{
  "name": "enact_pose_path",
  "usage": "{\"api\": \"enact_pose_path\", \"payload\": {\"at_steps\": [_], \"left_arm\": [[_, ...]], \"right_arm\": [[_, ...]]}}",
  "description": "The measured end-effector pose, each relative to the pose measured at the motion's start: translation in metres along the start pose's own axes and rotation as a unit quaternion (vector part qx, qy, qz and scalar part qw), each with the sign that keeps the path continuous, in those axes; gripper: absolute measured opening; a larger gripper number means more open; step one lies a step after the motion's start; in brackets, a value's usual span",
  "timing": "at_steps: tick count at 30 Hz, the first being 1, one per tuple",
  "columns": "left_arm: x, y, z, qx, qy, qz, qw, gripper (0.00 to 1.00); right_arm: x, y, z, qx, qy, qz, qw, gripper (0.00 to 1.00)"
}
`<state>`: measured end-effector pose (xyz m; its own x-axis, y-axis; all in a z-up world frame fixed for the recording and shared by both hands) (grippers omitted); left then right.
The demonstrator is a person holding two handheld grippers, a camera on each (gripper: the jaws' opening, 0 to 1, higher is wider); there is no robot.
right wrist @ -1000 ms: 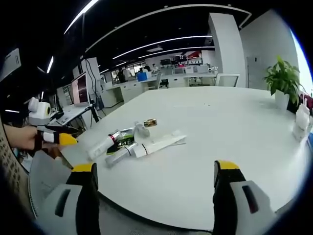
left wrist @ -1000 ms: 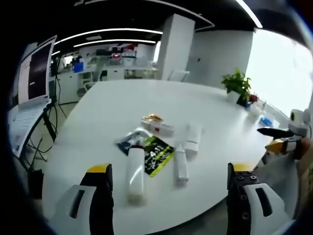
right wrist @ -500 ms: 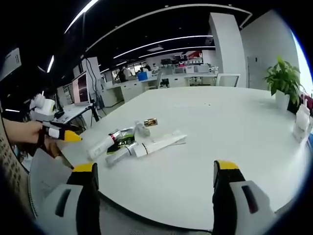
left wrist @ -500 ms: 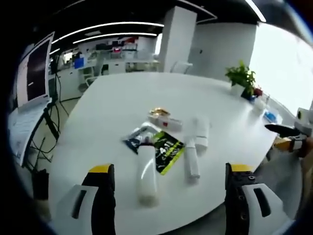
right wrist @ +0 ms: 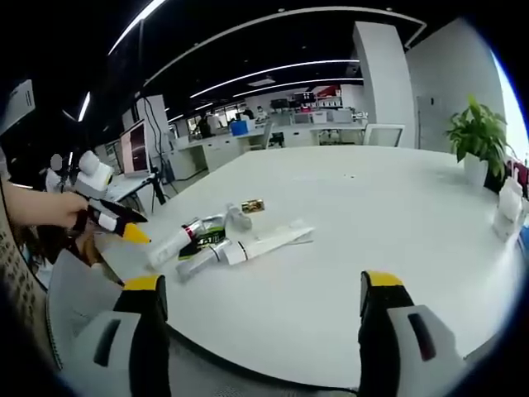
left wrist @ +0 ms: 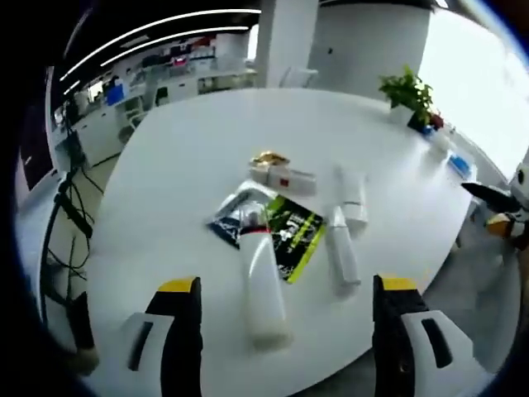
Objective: Arrange the skincare products in the storage area until every visible bottle or jar stands upright without overlapping.
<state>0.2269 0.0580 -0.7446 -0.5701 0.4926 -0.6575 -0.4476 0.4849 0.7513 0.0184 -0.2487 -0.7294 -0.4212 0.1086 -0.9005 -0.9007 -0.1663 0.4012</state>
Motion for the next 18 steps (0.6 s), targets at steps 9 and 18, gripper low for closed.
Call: {"api": "enact_pose_path", "payload": {"at_steps": [9,18], "left_arm": [[-0.002,-0.02,0.006,-0.005,-0.036,0.071,0.9968,0.73],[-0.005,-0.041,0.012,-0.014,-0.061,0.139,0.9883,0.59]], "right_arm": [[0.0,0.0,-0.001,0.007,-0.001,-0.001,1.0,0.96],[0.0,-0.001,-0.001,0.011,0.001,0.003,0.9999,0.95]]}}
Point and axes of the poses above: the point that each gripper's makers call its tool centre point, and the gripper's own axes: y roughly backward along the fingers, z roughly to its left, x roughly out of its underside, the point moved 10 cm from there along y, roughly backward along the fingers, and after that the axes turned 5 degrees about -x, right-handed, at the moved point
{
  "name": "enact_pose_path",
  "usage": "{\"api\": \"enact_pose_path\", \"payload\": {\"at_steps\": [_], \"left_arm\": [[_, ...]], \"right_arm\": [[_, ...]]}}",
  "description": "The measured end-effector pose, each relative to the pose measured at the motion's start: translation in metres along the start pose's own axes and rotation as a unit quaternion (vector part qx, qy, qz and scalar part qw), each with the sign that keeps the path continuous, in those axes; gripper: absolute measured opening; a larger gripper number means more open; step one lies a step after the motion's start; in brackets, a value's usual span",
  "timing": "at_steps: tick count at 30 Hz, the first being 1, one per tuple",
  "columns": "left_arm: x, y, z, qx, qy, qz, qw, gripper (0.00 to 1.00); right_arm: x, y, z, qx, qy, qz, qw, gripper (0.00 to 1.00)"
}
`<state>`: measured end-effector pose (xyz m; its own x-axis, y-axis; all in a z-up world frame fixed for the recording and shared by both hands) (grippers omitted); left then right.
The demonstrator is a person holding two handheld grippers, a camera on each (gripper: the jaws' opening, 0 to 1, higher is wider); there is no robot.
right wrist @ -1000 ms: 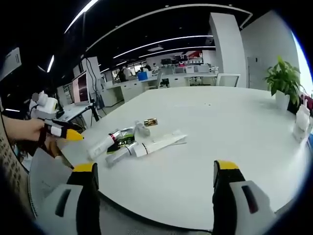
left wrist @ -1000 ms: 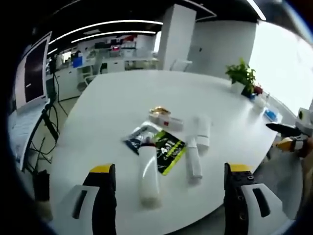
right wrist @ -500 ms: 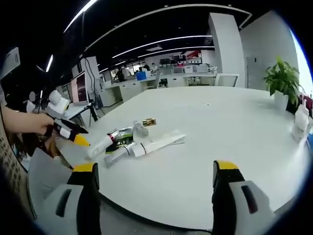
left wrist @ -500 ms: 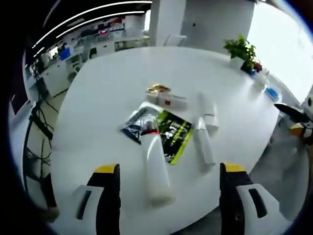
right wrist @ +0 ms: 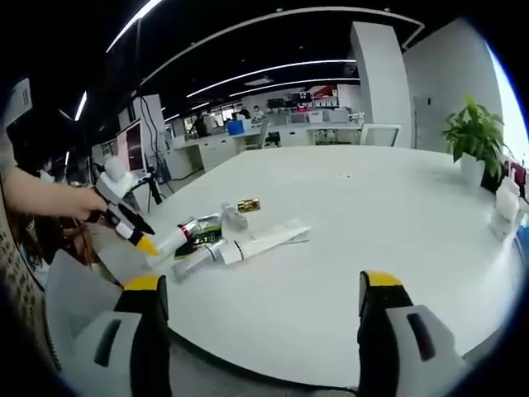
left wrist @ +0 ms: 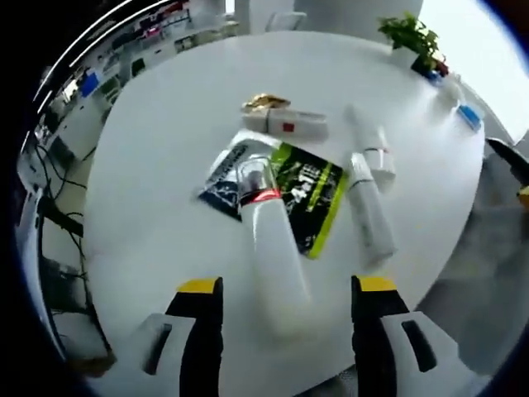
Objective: Arrange the skincare products in the storage area until every visible bottle or jar stands upright without overlapping.
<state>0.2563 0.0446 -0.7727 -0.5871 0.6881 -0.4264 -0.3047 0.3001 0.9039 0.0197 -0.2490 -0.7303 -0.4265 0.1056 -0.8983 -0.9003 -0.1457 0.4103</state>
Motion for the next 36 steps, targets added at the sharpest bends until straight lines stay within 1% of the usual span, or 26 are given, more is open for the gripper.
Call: {"api": "enact_pose_path", "payload": {"at_steps": [6,14,22,25,30,34,36], "left_arm": [[-0.005,-0.011,0.001,-0.002,-0.018,0.033,0.9993,0.57],[-0.01,-0.021,0.003,-0.005,-0.028,0.063,0.9976,0.54],[-0.016,-0.029,0.004,-0.01,-0.034,0.096,0.9947,0.47],[-0.018,-0.031,0.005,-0.01,-0.038,0.104,0.9938,0.43],[-0.024,-0.034,0.004,-0.009,-0.038,0.113,0.9928,0.4],[-0.025,-0.038,0.003,-0.007,-0.031,0.122,0.992,0.39],[-0.025,-0.039,0.002,-0.003,-0.023,0.127,0.9916,0.35]], "right_arm": [[0.0,0.0,0.001,0.003,0.001,0.003,1.0,0.95],[0.001,-0.001,0.001,0.007,0.0,0.005,1.0,0.95],[0.001,-0.001,0.002,0.009,0.0,0.007,0.9999,0.94],[0.001,-0.001,0.002,0.01,0.0,0.008,0.9999,0.94],[0.001,-0.001,0.0,0.012,0.0,0.01,0.9999,0.94],[0.001,0.0,-0.001,0.012,0.001,0.011,0.9999,0.94],[0.001,0.0,-0.001,0.012,0.001,0.012,0.9999,0.94]]}}
Point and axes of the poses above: the point that each gripper's makers call its tool centre point, and the gripper's own axes: y roughly backward along the fingers, z roughly to its left, x roughly out of its underside, the point moved 10 cm from there along y, roughly backward along the fingers, and after that the axes turned 5 degrees about -x, right-handed, at the moved point
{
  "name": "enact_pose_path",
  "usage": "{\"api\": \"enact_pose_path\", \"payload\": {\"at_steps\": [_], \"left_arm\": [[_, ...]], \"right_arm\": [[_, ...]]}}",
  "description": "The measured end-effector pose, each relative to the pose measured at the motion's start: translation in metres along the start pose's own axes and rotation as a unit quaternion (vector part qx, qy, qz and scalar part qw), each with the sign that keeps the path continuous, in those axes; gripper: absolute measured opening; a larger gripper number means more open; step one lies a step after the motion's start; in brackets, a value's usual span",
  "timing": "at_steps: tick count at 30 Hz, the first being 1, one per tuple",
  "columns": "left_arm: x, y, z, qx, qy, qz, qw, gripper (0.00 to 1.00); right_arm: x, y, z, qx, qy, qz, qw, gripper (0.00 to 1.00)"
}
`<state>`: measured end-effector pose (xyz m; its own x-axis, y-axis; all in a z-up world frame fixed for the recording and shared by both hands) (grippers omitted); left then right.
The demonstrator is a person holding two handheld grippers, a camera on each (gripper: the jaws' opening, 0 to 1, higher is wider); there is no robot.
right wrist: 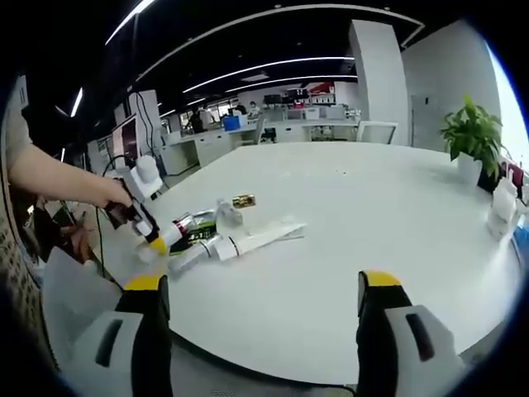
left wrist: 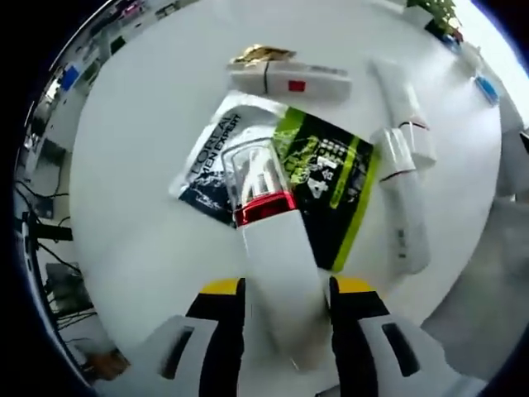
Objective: Arrange the skincare products in the storage area until every visible bottle or jar stands upright without overlapping.
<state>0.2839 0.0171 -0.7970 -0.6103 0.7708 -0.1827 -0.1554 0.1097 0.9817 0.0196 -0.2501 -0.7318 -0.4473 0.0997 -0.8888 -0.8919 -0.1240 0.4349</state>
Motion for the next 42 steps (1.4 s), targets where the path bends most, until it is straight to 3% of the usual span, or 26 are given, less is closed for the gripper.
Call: {"api": "enact_pose_path", "payload": {"at_steps": [18,25,27,42], "left_arm": [[-0.001,0.001,-0.005,-0.01,-0.01,0.011,0.9998,0.32],[0.004,0.003,-0.001,-0.011,0.008,-0.009,0.9999,0.28],[0.005,0.003,0.003,-0.005,0.029,-0.014,0.9995,0.26],[0.004,0.007,0.012,0.03,0.074,-0.02,0.9967,0.24]], "right_arm": [[-0.001,0.002,0.0,0.002,0.007,0.006,1.0,0.93],[-0.002,0.003,0.001,0.003,0.01,0.005,0.9999,0.93],[-0.003,0.003,0.001,0.003,0.011,0.005,0.9999,0.93],[-0.003,0.002,0.002,0.0,0.021,0.002,0.9998,0.93]]}}
Point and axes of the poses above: the point that each gripper's makers call its tool centre point, and the gripper's own axes: y roughly backward along the fingers, z roughly to its left, x roughly out of its underside, the point moved 10 cm from there along y, roughly backward along the fingers, and after that the axes turned 5 degrees about -x, right-handed, at the moved point
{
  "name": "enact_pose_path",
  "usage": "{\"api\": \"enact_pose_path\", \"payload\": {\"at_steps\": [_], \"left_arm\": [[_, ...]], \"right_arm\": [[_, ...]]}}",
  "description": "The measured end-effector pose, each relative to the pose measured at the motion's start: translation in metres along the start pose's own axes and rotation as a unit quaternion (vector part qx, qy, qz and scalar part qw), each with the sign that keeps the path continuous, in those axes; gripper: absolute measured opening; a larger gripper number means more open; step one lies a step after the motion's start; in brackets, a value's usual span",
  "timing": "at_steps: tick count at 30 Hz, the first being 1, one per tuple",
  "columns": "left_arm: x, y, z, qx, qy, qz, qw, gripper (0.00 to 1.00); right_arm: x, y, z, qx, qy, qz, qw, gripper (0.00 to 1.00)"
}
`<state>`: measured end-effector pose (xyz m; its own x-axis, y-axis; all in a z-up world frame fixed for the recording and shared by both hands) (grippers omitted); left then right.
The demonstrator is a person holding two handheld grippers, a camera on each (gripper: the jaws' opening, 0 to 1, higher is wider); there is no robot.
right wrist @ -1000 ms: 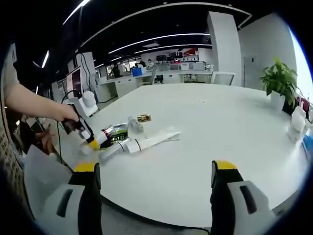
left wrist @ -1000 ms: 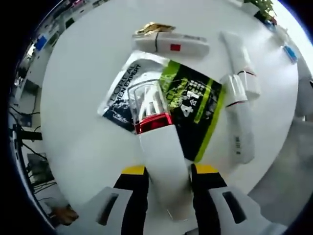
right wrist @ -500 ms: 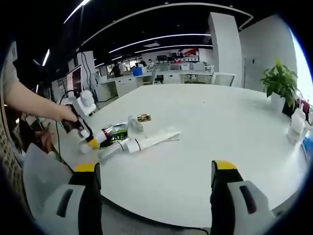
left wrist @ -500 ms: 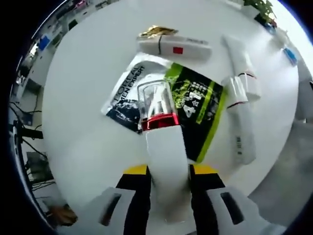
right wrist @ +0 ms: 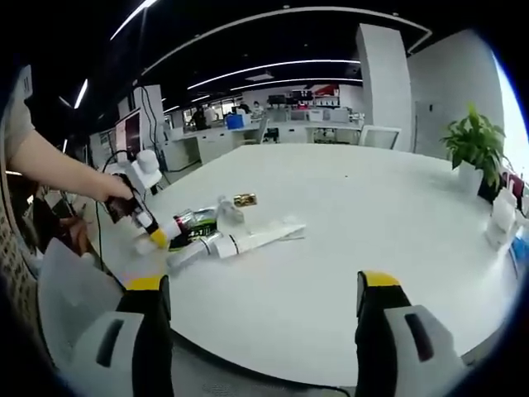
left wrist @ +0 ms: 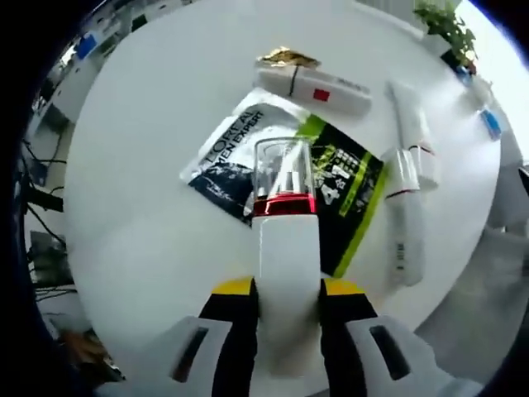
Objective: Arrange the skincare products in the storage area until every visible bottle or jar stands upright without overlapping.
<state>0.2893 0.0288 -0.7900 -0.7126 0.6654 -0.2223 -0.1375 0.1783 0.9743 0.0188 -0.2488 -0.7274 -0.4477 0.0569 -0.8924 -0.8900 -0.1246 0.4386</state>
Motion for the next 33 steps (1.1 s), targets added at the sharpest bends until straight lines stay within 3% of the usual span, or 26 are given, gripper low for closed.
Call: {"api": "enact_pose_path", "payload": {"at_steps": [10,18,33], "left_arm": [[-0.004,0.023,-0.001,0.064,0.059,-0.047,0.9951,0.24],[0.003,0.036,-0.008,0.116,0.106,-0.068,0.9853,0.24],[0.022,0.031,-0.015,0.113,0.111,-0.051,0.986,0.23]], "right_arm": [[-0.001,0.0,0.004,-0.006,0.005,-0.001,1.0,0.93],[0.0,0.001,0.005,-0.013,0.007,-0.001,0.9999,0.93],[0.001,0.0,0.008,-0.024,0.021,0.0,0.9995,0.92]]}}
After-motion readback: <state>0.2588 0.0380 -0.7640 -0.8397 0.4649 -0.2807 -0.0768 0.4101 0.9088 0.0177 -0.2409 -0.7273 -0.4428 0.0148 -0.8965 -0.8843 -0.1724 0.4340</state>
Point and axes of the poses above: the point that each gripper's makers call its tool centre point, and the gripper's own axes: y roughly backward along the fingers, z roughly to its left, x roughly out of its underside, the point moved 10 cm from there along y, roughly backward along the fingers, and after that the axes turned 5 degrees about -x, right-handed, at the moved point
